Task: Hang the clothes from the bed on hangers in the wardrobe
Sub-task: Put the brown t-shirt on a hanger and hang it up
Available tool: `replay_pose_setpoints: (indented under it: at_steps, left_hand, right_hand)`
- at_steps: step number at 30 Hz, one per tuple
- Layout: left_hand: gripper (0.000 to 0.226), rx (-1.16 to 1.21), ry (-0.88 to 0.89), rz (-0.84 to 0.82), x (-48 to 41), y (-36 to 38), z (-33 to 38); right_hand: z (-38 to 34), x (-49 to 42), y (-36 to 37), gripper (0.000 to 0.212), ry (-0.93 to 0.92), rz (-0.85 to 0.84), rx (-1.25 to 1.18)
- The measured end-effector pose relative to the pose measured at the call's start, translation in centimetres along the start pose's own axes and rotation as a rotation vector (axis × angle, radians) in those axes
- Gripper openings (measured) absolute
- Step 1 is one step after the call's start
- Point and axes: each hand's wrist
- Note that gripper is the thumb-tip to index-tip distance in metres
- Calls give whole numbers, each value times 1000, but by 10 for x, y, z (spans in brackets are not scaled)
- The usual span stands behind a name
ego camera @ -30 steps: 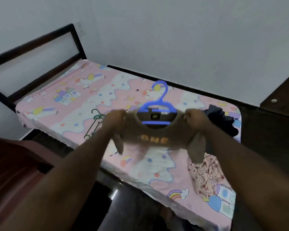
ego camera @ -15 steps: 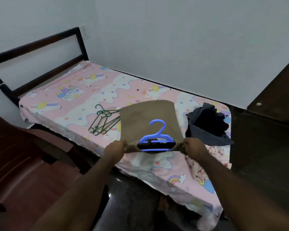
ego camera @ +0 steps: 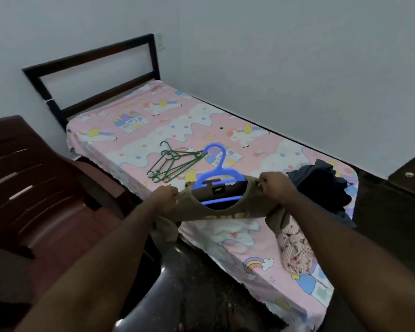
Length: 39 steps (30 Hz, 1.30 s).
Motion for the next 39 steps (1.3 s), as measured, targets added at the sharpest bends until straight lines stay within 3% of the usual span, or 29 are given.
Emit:
replay_pose_setpoints:
  at_steps: [5, 8, 11, 12, 15, 18, 26, 30, 34, 39]
  left_hand:
    - [42, 62, -88, 69, 40, -8, -12]
    - [37, 151, -195, 103, 81, -7, -27]
    - [60, 245, -338, 184, 134, -7, -50]
    - [59, 253, -389, 197, 152, -10, -54]
    - [17, 231, -607, 259, 216, -9, -76]
    - [5, 240, -786, 325, 283, -3, -102]
    - [3, 243, -1146, 449, 466, 8, -130]
    - [11, 5, -1355, 920, 556, 21, -143]
    - [13, 84, -1432, 840, 630, 34, -158]
    - [12, 30, -1526, 915, 730, 33, -168]
  right_hand:
    - [-41, -49, -19, 13, -211, -18, 80]
    - [-84, -77, -16, 14, -387, -73, 136]
    - [-143, -91, -4, 17, -591, -129, 172]
    - [-164, -91, -1, 17, -648, -145, 179]
    - [-237, -77, 18, 15, -872, -168, 194]
    - [-305, -46, 36, 15, -1051, -194, 212]
    - [-456, 72, 77, 9, -1434, -319, 177]
    - [-521, 143, 101, 12, -1560, -290, 12]
    - [-591, 210, 125, 15, -1684, -348, 64]
    - [-676, 291, 146, 13, -1771, -415, 10]
Point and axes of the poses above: each hand's wrist, its own x-axis away from the middle knuckle, its own y-axis out of the palm, z = x × y, and after that the axes turned 1 degree about z, right-handed
